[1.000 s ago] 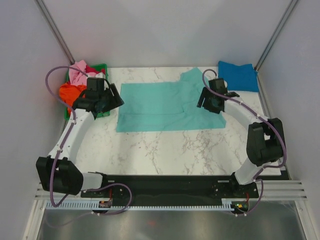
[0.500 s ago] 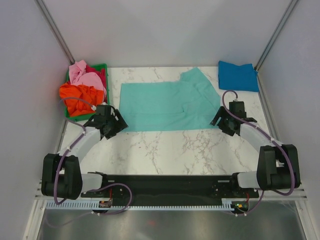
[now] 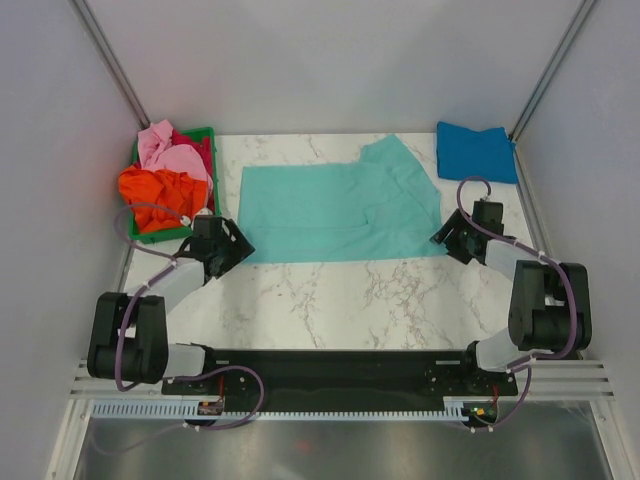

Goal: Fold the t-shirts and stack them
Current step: Fold the tshirt

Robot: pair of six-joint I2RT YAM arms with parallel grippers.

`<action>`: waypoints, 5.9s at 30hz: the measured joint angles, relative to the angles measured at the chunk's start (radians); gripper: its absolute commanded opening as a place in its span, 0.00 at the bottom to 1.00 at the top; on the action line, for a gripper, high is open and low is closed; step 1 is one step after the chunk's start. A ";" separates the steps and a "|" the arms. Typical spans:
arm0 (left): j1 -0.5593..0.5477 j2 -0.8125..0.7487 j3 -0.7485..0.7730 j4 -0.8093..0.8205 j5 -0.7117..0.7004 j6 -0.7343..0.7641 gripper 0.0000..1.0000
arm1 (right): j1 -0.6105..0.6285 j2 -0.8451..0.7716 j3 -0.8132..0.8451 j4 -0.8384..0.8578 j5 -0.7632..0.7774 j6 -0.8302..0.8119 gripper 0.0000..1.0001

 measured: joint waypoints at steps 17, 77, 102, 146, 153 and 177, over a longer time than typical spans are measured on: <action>0.010 0.060 -0.016 0.060 0.002 -0.035 0.02 | -0.018 0.033 -0.013 0.025 -0.033 0.011 0.00; 0.023 -0.776 0.241 -0.657 0.105 0.172 0.79 | 0.246 0.829 1.405 -0.490 0.245 -0.295 0.93; 0.104 -0.789 0.235 -0.650 0.138 0.177 0.78 | 0.283 1.096 1.635 -0.476 0.340 -0.348 0.15; 0.033 0.794 1.105 -0.500 -0.034 0.215 0.59 | 0.332 0.324 0.688 -0.222 0.126 -0.322 0.00; 0.031 0.874 1.149 -0.500 -0.050 0.215 0.55 | 0.332 0.324 0.672 -0.207 0.111 -0.321 0.00; 0.021 0.893 1.149 -0.498 -0.071 0.217 0.02 | 0.332 0.315 0.644 -0.163 0.097 -0.321 0.00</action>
